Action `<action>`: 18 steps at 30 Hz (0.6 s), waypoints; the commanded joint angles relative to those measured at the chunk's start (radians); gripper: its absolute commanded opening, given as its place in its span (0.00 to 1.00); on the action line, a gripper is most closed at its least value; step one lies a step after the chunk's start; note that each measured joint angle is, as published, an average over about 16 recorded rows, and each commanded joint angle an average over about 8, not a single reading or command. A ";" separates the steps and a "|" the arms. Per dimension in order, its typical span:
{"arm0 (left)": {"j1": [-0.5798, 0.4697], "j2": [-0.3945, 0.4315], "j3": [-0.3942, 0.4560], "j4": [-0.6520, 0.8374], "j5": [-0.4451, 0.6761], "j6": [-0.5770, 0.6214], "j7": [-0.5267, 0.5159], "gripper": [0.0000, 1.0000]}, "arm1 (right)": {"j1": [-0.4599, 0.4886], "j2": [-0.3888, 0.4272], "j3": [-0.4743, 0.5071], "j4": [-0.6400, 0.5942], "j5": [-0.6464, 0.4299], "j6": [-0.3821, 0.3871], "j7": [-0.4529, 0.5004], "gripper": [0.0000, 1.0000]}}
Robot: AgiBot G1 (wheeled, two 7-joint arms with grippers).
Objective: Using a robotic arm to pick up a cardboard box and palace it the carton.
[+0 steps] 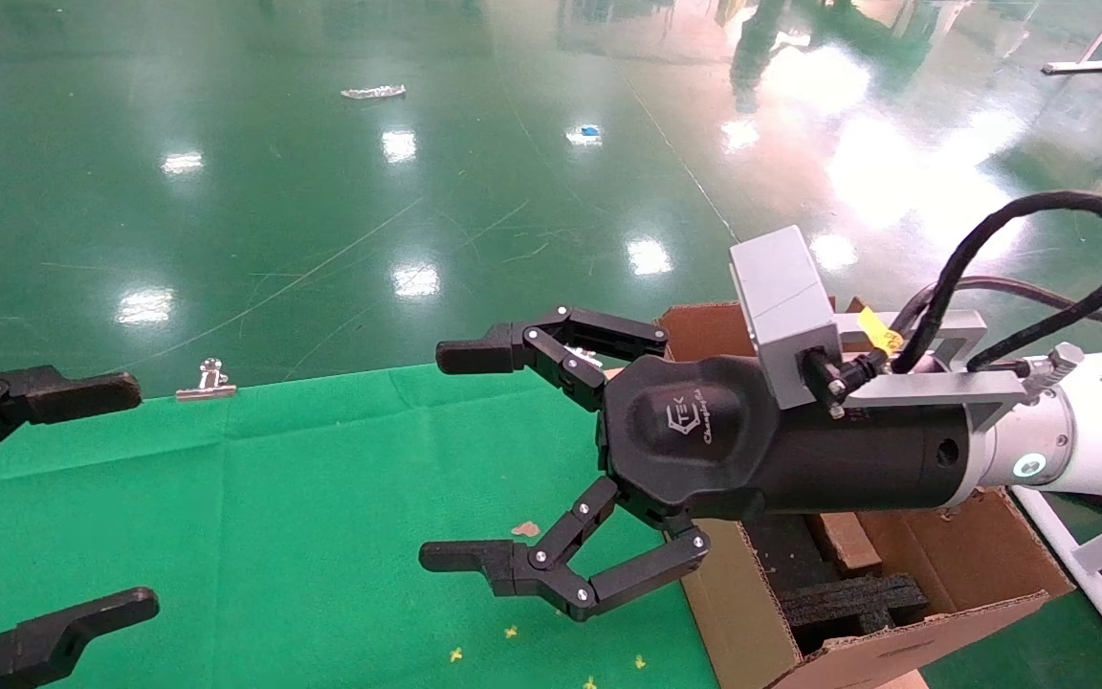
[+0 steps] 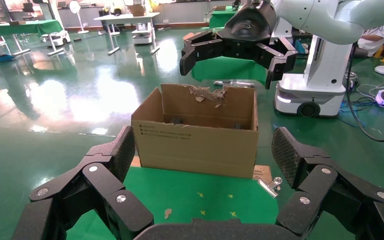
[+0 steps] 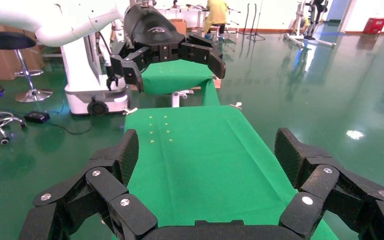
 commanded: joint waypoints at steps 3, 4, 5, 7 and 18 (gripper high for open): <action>0.000 0.000 0.000 0.000 0.000 0.000 0.000 1.00 | 0.000 0.000 0.000 0.000 0.000 0.000 0.000 1.00; 0.000 0.000 0.000 0.000 0.000 0.000 0.000 1.00 | 0.000 0.000 0.000 0.000 0.000 0.000 0.000 1.00; 0.000 0.000 0.000 0.000 0.000 0.000 0.000 1.00 | 0.000 0.000 -0.001 0.000 0.000 0.000 0.000 1.00; 0.000 0.000 0.000 0.000 0.000 0.000 0.000 1.00 | 0.001 0.000 -0.001 -0.001 0.000 0.000 0.000 1.00; 0.000 0.000 0.000 0.000 0.000 0.000 0.000 1.00 | 0.001 0.000 -0.001 -0.001 0.000 0.000 0.000 1.00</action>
